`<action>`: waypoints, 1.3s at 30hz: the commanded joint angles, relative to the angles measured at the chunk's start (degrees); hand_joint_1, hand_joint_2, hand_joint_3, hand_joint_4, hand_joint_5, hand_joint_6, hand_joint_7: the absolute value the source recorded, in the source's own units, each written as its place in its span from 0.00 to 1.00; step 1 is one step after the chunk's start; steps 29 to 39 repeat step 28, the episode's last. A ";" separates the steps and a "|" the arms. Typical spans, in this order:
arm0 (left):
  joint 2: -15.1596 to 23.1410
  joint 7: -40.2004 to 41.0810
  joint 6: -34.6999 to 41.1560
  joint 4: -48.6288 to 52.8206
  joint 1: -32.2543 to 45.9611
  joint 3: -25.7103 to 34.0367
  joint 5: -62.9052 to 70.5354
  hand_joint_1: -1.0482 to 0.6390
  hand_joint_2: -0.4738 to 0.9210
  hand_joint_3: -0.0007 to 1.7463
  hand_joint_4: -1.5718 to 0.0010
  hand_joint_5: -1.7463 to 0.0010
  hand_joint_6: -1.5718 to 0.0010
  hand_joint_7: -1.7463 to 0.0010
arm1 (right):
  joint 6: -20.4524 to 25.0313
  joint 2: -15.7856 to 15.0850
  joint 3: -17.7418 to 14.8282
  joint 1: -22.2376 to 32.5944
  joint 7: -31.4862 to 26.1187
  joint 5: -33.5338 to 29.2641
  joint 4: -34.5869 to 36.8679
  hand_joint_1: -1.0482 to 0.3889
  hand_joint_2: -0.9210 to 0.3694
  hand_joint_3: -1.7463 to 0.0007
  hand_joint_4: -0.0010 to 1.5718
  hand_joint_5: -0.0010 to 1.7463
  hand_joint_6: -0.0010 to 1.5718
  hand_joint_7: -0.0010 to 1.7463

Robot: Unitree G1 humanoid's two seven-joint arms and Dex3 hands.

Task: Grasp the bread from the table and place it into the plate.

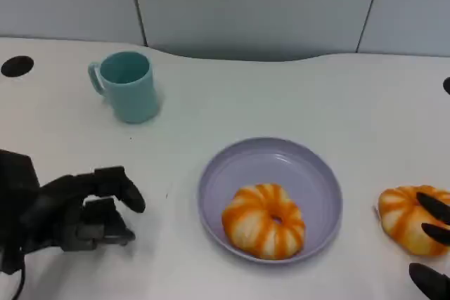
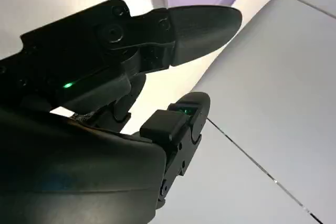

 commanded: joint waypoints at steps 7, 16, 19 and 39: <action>0.37 6.95 7.48 -3.97 2.88 -2.22 4.45 0.41 0.97 0.02 0.61 0.00 0.72 0.00 | -0.26 -1.24 -0.82 -0.24 0.36 0.73 0.66 0.46 0.00 0.82 0.59 0.05 0.42 0.00; 0.01 9.96 4.57 -4.96 2.87 -4.35 7.21 0.42 0.97 0.02 0.50 0.00 0.64 0.00 | -2.20 -2.21 -1.30 -1.38 -0.06 1.12 3.22 0.46 0.00 0.82 0.59 0.05 0.42 0.00; -0.18 9.81 3.88 -3.81 2.16 -4.54 7.42 0.44 0.96 0.02 0.51 0.00 0.64 0.00 | -2.74 -2.30 -1.38 -1.58 0.19 1.56 3.61 0.47 0.00 0.82 0.58 0.05 0.43 0.00; -0.01 10.19 2.92 -3.06 1.61 -5.11 7.96 0.45 0.96 0.02 0.50 0.00 0.62 0.00 | -2.82 -2.51 -1.37 -1.63 0.40 1.76 3.76 0.47 0.00 0.82 0.58 0.05 0.43 0.00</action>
